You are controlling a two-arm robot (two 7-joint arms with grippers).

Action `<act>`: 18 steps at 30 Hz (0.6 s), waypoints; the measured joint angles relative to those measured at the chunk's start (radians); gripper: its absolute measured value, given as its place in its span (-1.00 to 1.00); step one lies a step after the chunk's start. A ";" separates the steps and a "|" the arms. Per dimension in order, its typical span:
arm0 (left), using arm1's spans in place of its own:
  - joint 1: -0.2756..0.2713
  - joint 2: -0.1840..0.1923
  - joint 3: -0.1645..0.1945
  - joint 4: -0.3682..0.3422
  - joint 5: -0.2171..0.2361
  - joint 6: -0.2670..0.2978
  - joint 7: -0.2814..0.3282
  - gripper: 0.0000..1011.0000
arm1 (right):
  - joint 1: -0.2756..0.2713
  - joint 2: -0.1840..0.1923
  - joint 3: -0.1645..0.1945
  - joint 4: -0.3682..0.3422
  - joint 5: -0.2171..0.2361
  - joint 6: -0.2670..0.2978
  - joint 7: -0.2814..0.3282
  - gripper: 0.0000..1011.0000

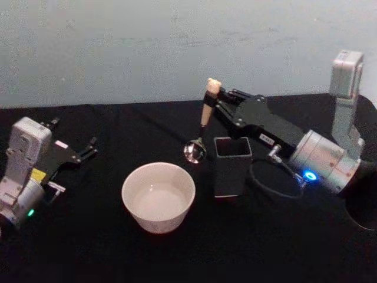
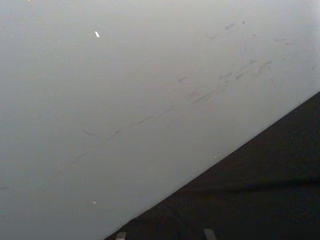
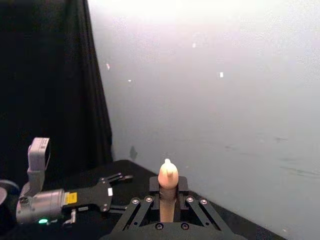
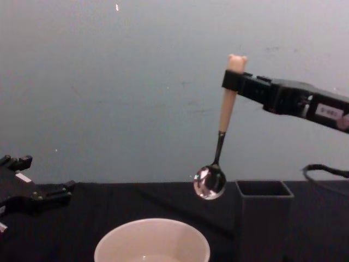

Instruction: Pick up the stirring spoon with one hand, stir inside the cup, then place it back in its original position.

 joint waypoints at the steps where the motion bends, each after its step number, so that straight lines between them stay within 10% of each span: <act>1: 0.000 0.000 0.000 0.000 0.000 0.000 0.000 0.98 | -0.004 0.002 0.004 -0.005 0.002 -0.001 -0.004 -0.59; 18: 0.000 0.000 0.000 0.000 0.000 0.000 0.000 0.98 | -0.072 0.027 0.091 -0.044 0.001 -0.028 -0.068 -0.59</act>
